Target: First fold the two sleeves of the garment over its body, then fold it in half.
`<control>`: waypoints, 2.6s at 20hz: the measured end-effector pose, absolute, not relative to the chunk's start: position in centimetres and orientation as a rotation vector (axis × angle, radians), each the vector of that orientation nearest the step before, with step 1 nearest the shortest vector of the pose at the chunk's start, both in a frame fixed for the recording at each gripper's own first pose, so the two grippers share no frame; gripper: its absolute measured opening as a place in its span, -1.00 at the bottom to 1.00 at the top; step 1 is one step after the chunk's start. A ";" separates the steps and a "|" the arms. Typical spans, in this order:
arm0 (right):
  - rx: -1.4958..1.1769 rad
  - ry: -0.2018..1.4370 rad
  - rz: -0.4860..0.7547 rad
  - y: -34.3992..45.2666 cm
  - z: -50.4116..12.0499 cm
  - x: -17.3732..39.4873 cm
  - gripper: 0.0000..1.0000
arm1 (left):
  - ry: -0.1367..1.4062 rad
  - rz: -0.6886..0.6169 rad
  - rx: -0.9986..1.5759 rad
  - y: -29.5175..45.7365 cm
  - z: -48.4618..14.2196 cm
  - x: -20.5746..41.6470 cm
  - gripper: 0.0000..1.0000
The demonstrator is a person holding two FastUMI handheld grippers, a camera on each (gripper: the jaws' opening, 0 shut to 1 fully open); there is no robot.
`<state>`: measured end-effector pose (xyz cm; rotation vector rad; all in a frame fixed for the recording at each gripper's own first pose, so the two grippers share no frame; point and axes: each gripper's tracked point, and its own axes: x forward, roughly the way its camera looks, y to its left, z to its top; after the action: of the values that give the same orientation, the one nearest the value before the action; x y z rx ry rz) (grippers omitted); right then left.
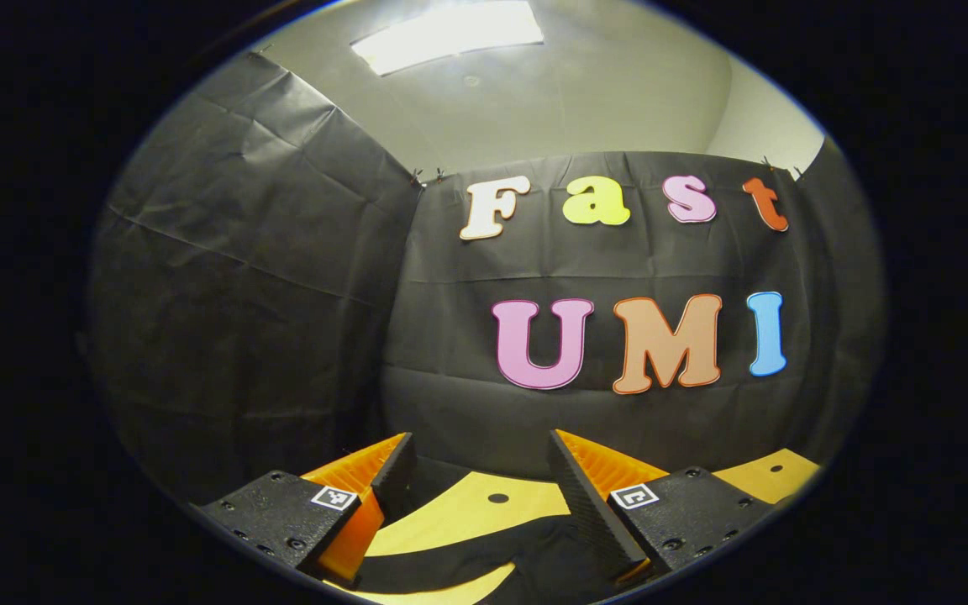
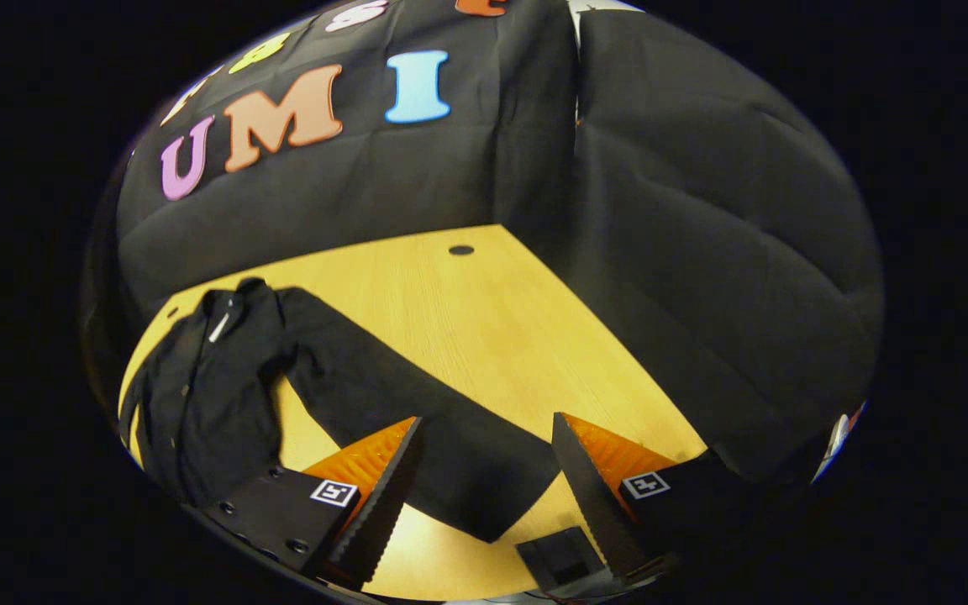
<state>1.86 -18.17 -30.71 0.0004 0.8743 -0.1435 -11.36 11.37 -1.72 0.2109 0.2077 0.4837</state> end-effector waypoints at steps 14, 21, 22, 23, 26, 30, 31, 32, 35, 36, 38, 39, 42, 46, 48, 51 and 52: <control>-0.022 1.087 -0.006 -19.1 -36.5 1.3 0.76 | 0.379 0.578 0.229 7.9 -5.4 -15.3 0.87; 0.108 1.177 0.050 -16.3 -35.3 2.0 -0.80 | 0.418 0.545 0.133 5.8 -7.6 -16.2 0.86; 0.160 1.180 0.040 -16.1 -35.7 1.7 -0.83 | 0.418 0.536 0.135 5.8 -7.5 -16.2 0.87; 0.200 1.178 0.029 -15.9 -35.5 1.7 -0.93 | 0.414 0.527 0.144 5.8 -7.3 -16.2 0.87; 0.254 1.142 0.000 -15.4 -34.8 2.3 -0.94 | 0.393 0.499 0.190 7.2 -6.5 -15.7 0.87; 0.236 1.030 -0.010 -11.0 -30.3 6.1 -0.95 | 0.373 0.456 0.173 11.2 -6.3 -14.6 0.86; 0.244 1.003 0.000 -8.8 -28.7 7.7 -0.94 | 0.377 0.447 0.164 12.4 -6.7 -14.5 0.87; 0.261 0.973 0.017 -6.2 -27.0 9.2 -0.94 | 0.382 0.437 0.152 13.7 -6.9 -14.3 0.87; 0.296 0.872 0.108 2.9 -21.8 14.3 -0.95 | 0.400 0.406 0.139 17.7 -7.6 -14.1 0.87; 0.301 0.846 0.141 6.1 -20.9 15.7 -0.94 | 0.410 0.397 0.145 19.2 -7.9 -14.0 0.87; 0.262 0.817 0.200 12.1 -19.6 18.2 -0.95 | 0.426 0.387 0.153 22.2 -8.4 -13.8 0.87; 0.212 0.804 0.228 15.0 -19.2 19.3 -0.95 | 0.433 0.387 0.155 23.6 -8.6 -13.7 0.87; 0.122 0.799 0.363 25.2 -18.4 21.5 -0.95 | 0.446 0.397 0.155 26.8 -9.3 -13.7 0.87; -0.002 0.858 0.551 38.0 -21.7 22.5 -0.95 | 0.479 0.433 0.127 29.9 -10.4 -15.3 0.87; -0.059 0.887 0.636 43.5 -23.7 23.0 -0.95 | 0.484 0.472 0.125 31.6 -10.2 -16.5 0.87; -0.134 0.912 0.711 48.5 -26.6 22.3 -0.94 | 0.495 0.540 0.131 34.2 -9.9 -19.0 0.86; -0.130 0.925 0.739 49.2 -27.0 21.6 -0.83 | 0.501 0.562 0.132 34.8 -9.8 -19.8 0.87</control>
<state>21.63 49.23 -27.01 -0.1298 0.9250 0.7386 -19.76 34.82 -9.82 0.1320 0.5011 0.5617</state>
